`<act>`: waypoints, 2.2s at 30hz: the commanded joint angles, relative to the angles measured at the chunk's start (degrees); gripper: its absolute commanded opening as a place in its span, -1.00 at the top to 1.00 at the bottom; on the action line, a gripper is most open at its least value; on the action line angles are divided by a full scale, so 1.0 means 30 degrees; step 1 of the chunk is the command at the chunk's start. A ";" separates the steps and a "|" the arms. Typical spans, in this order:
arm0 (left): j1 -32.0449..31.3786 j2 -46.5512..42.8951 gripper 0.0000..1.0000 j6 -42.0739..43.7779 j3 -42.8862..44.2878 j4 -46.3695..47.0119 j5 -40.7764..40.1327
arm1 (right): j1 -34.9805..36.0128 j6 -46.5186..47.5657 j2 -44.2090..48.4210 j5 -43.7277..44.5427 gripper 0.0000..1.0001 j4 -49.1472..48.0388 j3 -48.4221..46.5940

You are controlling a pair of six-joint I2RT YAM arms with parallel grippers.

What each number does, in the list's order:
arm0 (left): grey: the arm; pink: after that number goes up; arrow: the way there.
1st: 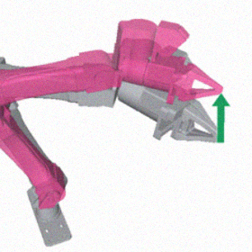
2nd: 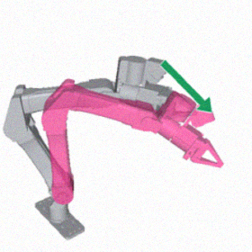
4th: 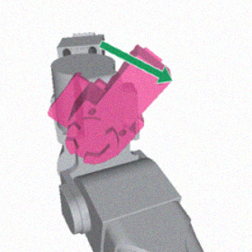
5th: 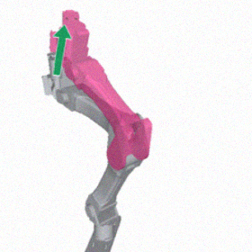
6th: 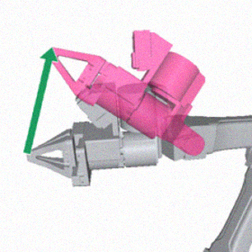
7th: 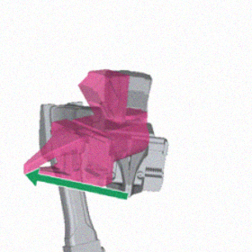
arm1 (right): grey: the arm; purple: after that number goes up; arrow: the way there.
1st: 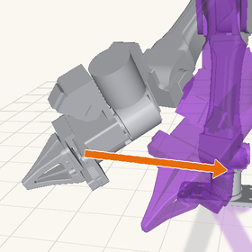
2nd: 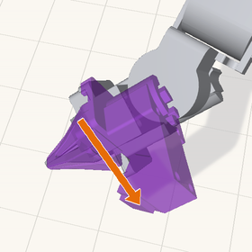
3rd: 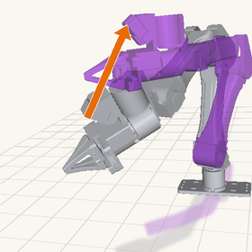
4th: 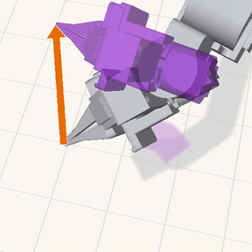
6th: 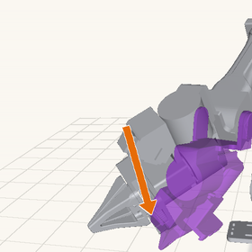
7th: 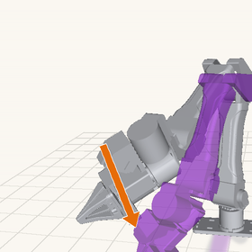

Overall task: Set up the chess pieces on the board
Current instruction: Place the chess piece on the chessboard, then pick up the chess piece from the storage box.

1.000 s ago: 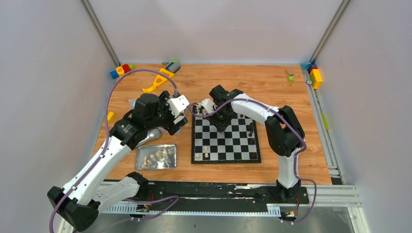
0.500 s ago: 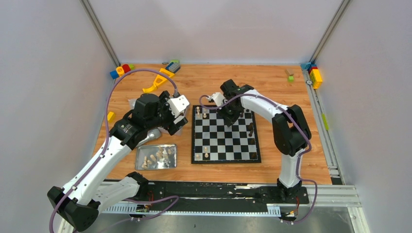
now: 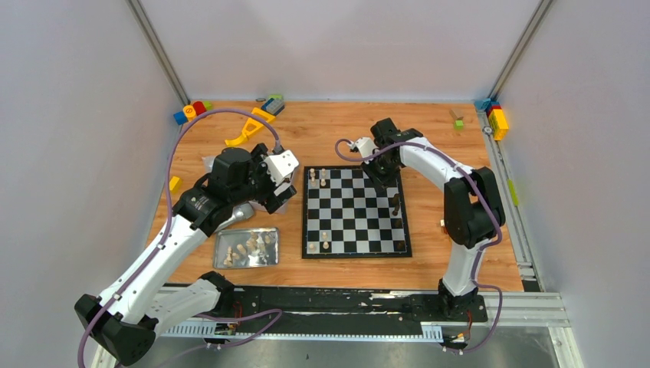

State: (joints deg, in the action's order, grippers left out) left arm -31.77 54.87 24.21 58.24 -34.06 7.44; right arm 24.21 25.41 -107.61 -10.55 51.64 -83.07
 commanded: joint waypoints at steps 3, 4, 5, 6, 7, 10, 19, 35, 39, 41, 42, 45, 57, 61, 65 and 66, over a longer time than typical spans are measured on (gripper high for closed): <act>0.0101 0.0045 -1.00 -0.0042 0.0335 0.0549 0.0318 | -0.0368 0.0140 -0.0069 0.0357 0.95 -0.0268 -0.0081; 0.0116 0.0048 -1.00 -0.0042 0.0319 0.0546 0.0310 | -0.0423 0.0143 -0.0127 0.0374 0.95 -0.0263 -0.0099; 0.0105 0.0034 -1.00 -0.0042 0.0326 0.0545 0.0304 | -0.0488 0.0158 -0.0174 0.0416 0.95 -0.0266 -0.0097; 0.0103 0.0045 -1.00 -0.0027 0.0332 0.0544 0.0303 | -0.0529 0.0164 -0.0213 0.0411 0.95 -0.0266 -0.0111; 0.0087 0.0047 -1.00 -0.0034 0.0318 0.0544 0.0303 | -0.0564 0.0198 -0.0247 0.0410 0.95 -0.0252 -0.0088; 0.0097 0.0064 -1.00 -0.0040 0.0305 0.0572 0.0302 | -0.0670 0.0257 -0.0381 0.0540 0.94 -0.0325 -0.0033; 0.0074 0.0108 -1.00 -0.0021 0.0333 0.0603 0.0331 | -0.0814 0.0339 -0.0822 0.0552 0.93 -0.0407 -0.0137; 0.0103 0.0133 -1.00 0.0087 0.0218 0.0645 0.0223 | -0.0832 0.0135 -0.1162 0.0315 0.56 -0.0453 -0.0109; 0.0101 0.0205 -1.00 0.0214 -0.0035 0.0949 -0.0375 | -0.0832 -0.0056 -0.0676 0.0177 0.16 -0.0472 -0.0526; 0.0316 0.0347 -1.00 0.0342 -0.0222 0.1137 -0.0606 | -0.0833 -0.0143 -0.0159 -0.0070 0.07 -0.0348 -0.0963; 0.0458 0.0497 -1.00 0.0443 -0.0325 0.1177 -0.0591 | -0.0825 -0.0170 0.0052 -0.0291 0.03 -0.0240 -0.1249; 0.1934 0.1178 -0.99 0.0542 -0.0257 0.1208 0.0023 | -0.0825 -0.0280 0.0787 -0.0973 -0.09 0.0157 -0.2115; 0.4583 0.9067 -0.78 0.0783 0.3308 -0.1255 -0.0889 | -0.0803 -0.0746 0.3647 -0.1967 -0.10 0.0200 -0.2570; 0.4602 1.1035 -0.68 0.0523 0.4114 -0.1728 -0.1564 | -0.0797 -0.0764 0.4160 -0.1958 -0.09 0.0201 -0.2098; 0.4613 1.2595 -0.60 0.0242 0.4519 -0.2146 -0.2087 | -0.0826 -0.0638 0.4491 -0.1847 -0.08 0.0138 -0.1481; 0.4613 1.2826 -0.57 0.0188 0.4565 -0.2245 -0.2265 | -0.0813 -0.0621 0.4556 -0.1861 -0.08 0.0130 -0.1387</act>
State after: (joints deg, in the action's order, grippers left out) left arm -18.20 90.94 25.80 69.17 -38.79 3.05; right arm 21.93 24.01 -96.88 -15.18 52.60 -88.49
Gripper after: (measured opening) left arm 0.809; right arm 0.544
